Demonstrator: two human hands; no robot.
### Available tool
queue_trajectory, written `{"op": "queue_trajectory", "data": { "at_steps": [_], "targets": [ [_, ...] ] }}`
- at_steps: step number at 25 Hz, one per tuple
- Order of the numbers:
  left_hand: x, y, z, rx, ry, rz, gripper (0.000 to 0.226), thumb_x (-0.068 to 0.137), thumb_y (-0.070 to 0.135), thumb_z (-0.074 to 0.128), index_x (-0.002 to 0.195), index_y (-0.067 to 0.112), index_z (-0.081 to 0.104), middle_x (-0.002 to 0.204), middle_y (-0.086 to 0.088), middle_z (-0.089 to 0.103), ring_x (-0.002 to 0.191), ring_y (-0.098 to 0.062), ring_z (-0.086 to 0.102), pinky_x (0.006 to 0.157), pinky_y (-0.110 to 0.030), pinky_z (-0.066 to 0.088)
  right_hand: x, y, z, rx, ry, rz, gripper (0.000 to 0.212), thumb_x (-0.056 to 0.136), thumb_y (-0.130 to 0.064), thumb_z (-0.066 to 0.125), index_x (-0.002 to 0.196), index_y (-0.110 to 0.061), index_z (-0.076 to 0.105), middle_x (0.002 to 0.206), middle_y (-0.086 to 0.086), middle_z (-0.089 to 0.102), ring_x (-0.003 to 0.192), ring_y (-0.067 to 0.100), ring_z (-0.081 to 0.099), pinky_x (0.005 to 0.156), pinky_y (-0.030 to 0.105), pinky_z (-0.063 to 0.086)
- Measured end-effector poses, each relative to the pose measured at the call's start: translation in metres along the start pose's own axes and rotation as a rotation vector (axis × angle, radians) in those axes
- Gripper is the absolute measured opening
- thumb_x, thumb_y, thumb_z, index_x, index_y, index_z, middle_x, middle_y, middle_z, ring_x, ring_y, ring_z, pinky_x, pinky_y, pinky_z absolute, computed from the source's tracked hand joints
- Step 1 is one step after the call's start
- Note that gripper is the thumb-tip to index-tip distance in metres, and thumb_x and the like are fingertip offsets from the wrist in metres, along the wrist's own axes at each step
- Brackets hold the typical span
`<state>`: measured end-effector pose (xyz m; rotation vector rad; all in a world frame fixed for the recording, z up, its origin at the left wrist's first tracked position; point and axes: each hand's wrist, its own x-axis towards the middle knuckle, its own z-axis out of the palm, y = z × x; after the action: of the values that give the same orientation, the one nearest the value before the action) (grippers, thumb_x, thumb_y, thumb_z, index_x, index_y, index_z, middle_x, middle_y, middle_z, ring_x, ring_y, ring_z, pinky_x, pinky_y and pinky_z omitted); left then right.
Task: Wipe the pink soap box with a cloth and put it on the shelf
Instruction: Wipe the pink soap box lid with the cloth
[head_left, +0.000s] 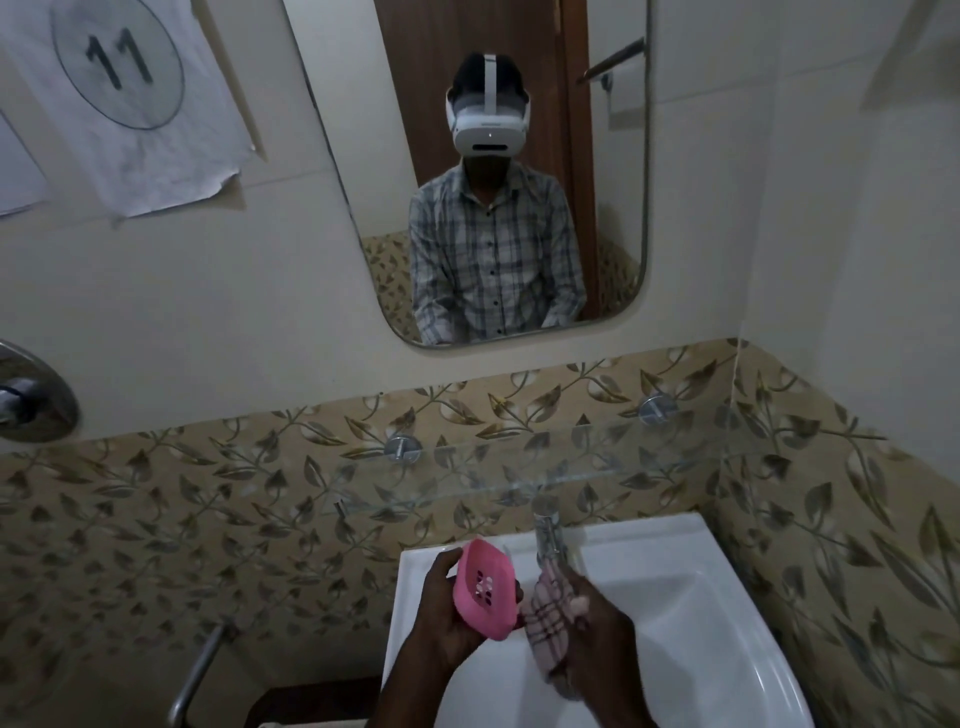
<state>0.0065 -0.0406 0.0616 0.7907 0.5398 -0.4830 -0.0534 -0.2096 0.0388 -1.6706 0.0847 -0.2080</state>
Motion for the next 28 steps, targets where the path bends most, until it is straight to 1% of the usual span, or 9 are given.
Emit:
{"op": "queue_trajectory", "data": {
  "at_steps": [3,7,10,12,14,17,20,23,28],
  "targets": [
    [-0.009,0.001,-0.001,0.092,-0.134,-0.07,0.061,0.09,0.041,0.047,0.127,-0.007,0.055,0.113,-0.032,0.057,0.098,-0.045,0.057,0.089,-0.061,0.046,0.029,-0.017,-0.013,-0.147,0.1,-0.13,0.056,0.084,0.022,0.053,0.125,-0.013,0.067,0.107,0.007,0.076,0.095,-0.003,0.069,0.075,0.012,0.056],
    [-0.008,-0.01,0.022,0.207,-0.027,0.101,0.052,0.101,0.039,0.041,0.124,-0.003,0.061,0.107,-0.026,0.072,0.098,-0.04,0.066,0.087,-0.05,0.053,0.043,-0.044,0.0,-0.629,-0.269,-0.681,0.05,0.089,0.009,0.058,0.136,-0.004,0.055,0.143,0.015,0.053,0.137,0.027,0.045,0.118,0.04,0.033],
    [-0.001,-0.014,0.03,0.153,0.07,0.266,0.053,0.105,0.034,0.034,0.125,-0.009,0.058,0.119,-0.029,0.065,0.107,-0.039,0.063,0.098,-0.049,0.05,0.033,-0.041,0.018,-0.605,-0.28,-0.366,0.042,0.1,-0.007,0.051,0.142,-0.011,0.051,0.148,0.015,0.05,0.138,0.025,0.046,0.117,0.038,0.035],
    [-0.002,-0.012,0.027,0.216,0.109,0.314,0.057,0.104,0.037,0.034,0.116,-0.013,0.059,0.096,-0.029,0.067,0.082,-0.038,0.066,0.076,-0.044,0.057,0.022,-0.036,0.021,-0.516,-0.217,-0.093,0.024,0.098,-0.013,0.056,0.118,-0.01,0.069,0.114,0.013,0.073,0.104,0.023,0.07,0.092,0.035,0.056],
    [-0.002,-0.015,0.021,0.306,0.102,0.325,0.055,0.103,0.038,0.035,0.116,-0.01,0.06,0.082,-0.024,0.068,0.071,-0.036,0.066,0.066,-0.04,0.056,0.026,-0.041,0.017,-0.519,-0.122,0.006,0.015,0.094,-0.008,0.059,0.099,-0.009,0.073,0.092,0.007,0.077,0.084,0.019,0.073,0.073,0.026,0.059],
    [-0.002,-0.024,0.024,0.413,0.166,0.364,0.045,0.102,0.037,0.041,0.107,0.003,0.07,0.086,-0.017,0.078,0.074,-0.029,0.075,0.059,-0.031,0.059,0.026,-0.05,0.031,-0.429,0.019,-0.059,0.03,0.093,-0.007,0.059,0.122,-0.013,0.066,0.109,0.004,0.073,0.102,0.02,0.069,0.085,0.029,0.057],
    [-0.005,-0.011,0.03,0.34,0.162,0.325,0.051,0.099,0.042,0.039,0.11,0.001,0.067,0.103,-0.028,0.072,0.095,-0.039,0.07,0.078,-0.04,0.058,0.01,-0.032,0.03,-0.385,-0.291,-0.254,0.058,0.086,0.002,0.056,0.139,-0.021,0.055,0.136,0.003,0.061,0.127,0.019,0.055,0.107,0.031,0.045],
    [-0.011,0.001,0.022,0.27,0.136,0.281,0.05,0.101,0.04,0.038,0.113,-0.003,0.061,0.092,-0.026,0.067,0.086,-0.038,0.064,0.078,-0.045,0.053,0.032,-0.021,-0.013,-0.512,-0.536,-0.48,0.042,0.088,0.003,0.057,0.115,-0.025,0.072,0.121,0.004,0.069,0.111,0.019,0.063,0.096,0.038,0.053],
    [-0.009,-0.007,0.031,0.254,0.081,0.245,0.054,0.103,0.039,0.036,0.129,-0.005,0.053,0.103,-0.028,0.062,0.083,-0.034,0.061,0.074,-0.044,0.052,0.058,-0.026,-0.003,-0.789,-0.069,-0.767,0.043,0.075,0.006,0.065,0.114,-0.012,0.073,0.118,0.013,0.07,0.11,0.03,0.066,0.094,0.044,0.056]
  ]
}}
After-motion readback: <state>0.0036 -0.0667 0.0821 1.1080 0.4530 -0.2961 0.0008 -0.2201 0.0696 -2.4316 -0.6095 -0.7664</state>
